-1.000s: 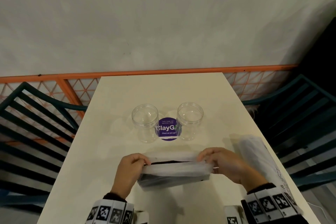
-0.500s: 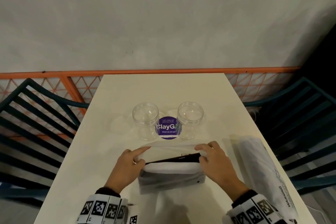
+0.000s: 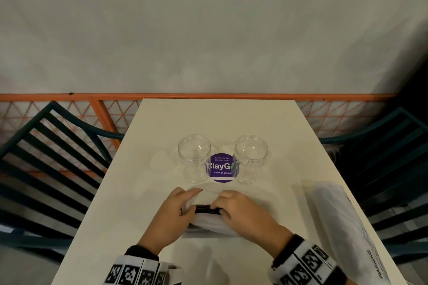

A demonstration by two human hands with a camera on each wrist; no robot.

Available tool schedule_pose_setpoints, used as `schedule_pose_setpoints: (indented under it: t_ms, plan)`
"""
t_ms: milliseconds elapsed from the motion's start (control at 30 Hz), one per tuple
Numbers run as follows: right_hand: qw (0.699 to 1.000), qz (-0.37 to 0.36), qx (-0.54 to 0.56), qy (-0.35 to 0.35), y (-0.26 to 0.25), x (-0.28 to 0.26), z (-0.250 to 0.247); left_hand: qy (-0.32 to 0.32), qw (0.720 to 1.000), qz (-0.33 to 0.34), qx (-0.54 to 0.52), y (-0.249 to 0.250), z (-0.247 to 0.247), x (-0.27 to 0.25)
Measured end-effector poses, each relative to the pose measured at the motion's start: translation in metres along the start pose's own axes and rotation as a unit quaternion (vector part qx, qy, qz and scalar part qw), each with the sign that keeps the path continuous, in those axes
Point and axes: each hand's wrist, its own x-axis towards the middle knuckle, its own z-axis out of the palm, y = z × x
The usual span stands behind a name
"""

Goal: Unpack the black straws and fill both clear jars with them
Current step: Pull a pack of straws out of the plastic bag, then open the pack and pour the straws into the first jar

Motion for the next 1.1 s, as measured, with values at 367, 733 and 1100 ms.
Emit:
schedule_pose_setpoints:
  t_ms: [367,733,1100]
  plan:
    - [0.991,-0.001,0.067,-0.112,-0.005,0.027,-0.007,0.008,0.988,0.095,-0.121,0.025,-0.014,-0.004]
    - [0.937,0.045,0.344,0.029,0.029,-0.001,-0.023,0.004,0.995,-0.008,-0.103,-0.001,-0.045,-0.003]
    - [0.972,0.106,0.208,-0.011,0.057,-0.012,-0.032,0.010,0.967,-0.028,-0.253,0.001,-0.027,0.006]
